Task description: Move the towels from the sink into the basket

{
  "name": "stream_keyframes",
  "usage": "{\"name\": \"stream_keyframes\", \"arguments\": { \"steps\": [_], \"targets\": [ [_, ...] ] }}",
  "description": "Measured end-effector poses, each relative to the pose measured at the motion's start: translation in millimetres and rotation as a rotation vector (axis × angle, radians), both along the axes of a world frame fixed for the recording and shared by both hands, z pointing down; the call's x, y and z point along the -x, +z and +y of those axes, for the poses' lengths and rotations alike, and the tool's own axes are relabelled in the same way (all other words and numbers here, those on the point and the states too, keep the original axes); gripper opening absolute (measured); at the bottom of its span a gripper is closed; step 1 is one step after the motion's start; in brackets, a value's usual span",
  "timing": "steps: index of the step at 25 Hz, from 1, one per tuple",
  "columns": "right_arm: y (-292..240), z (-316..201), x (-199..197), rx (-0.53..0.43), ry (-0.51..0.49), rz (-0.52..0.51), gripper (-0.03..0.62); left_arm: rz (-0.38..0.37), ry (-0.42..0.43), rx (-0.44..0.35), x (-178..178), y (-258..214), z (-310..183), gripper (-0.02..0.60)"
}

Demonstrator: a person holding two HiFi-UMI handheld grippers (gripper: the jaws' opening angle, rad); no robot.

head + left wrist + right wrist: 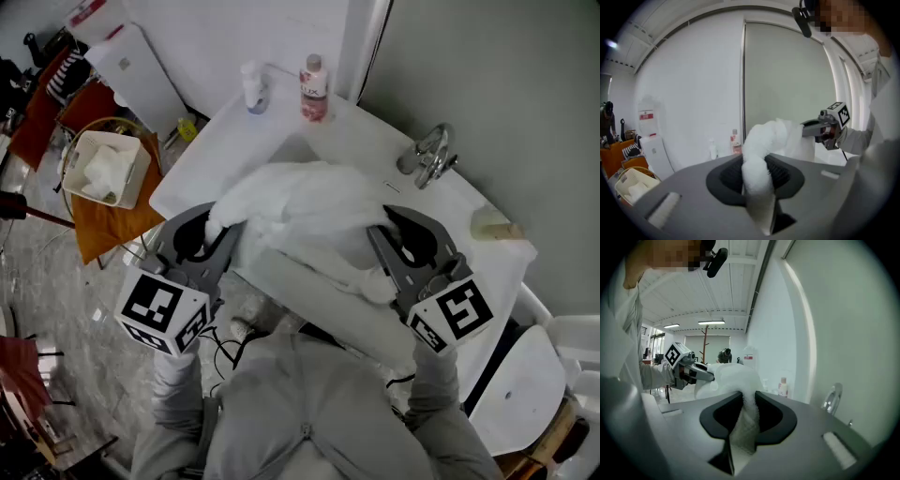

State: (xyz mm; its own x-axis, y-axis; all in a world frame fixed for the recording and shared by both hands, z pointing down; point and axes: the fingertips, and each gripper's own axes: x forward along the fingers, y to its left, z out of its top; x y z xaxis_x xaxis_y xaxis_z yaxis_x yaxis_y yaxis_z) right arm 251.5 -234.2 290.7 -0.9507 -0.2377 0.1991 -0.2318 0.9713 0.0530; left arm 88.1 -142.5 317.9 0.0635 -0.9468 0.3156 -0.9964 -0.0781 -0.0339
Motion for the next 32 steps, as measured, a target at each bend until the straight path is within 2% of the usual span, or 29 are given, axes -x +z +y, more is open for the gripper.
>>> {"name": "stream_keyframes", "arguments": {
  "steps": [9,15,20,26,32],
  "targets": [
    [-7.5,78.3,126.5,-0.016,-0.126,0.01,0.075,0.028,-0.159,-0.037,110.6,-2.0,100.6,0.153],
    [1.5,157.8,214.7,-0.003,-0.196,0.007,0.075,0.022,-0.233,-0.048,184.6,2.5,190.9,0.155],
    [9.4,225.0,291.8,0.012,-0.294,0.009,0.075,0.006,-0.349,-0.042,246.7,8.3,269.6,0.153],
    [14.6,286.3,362.5,0.027,-0.414,0.005,0.075,-0.003,-0.489,-0.05,301.4,9.6,343.6,0.153],
    [15.2,322.4,426.1,0.028,-0.522,0.001,0.075,0.005,-0.599,-0.053,345.4,12.2,386.9,0.153]
  ]
}}
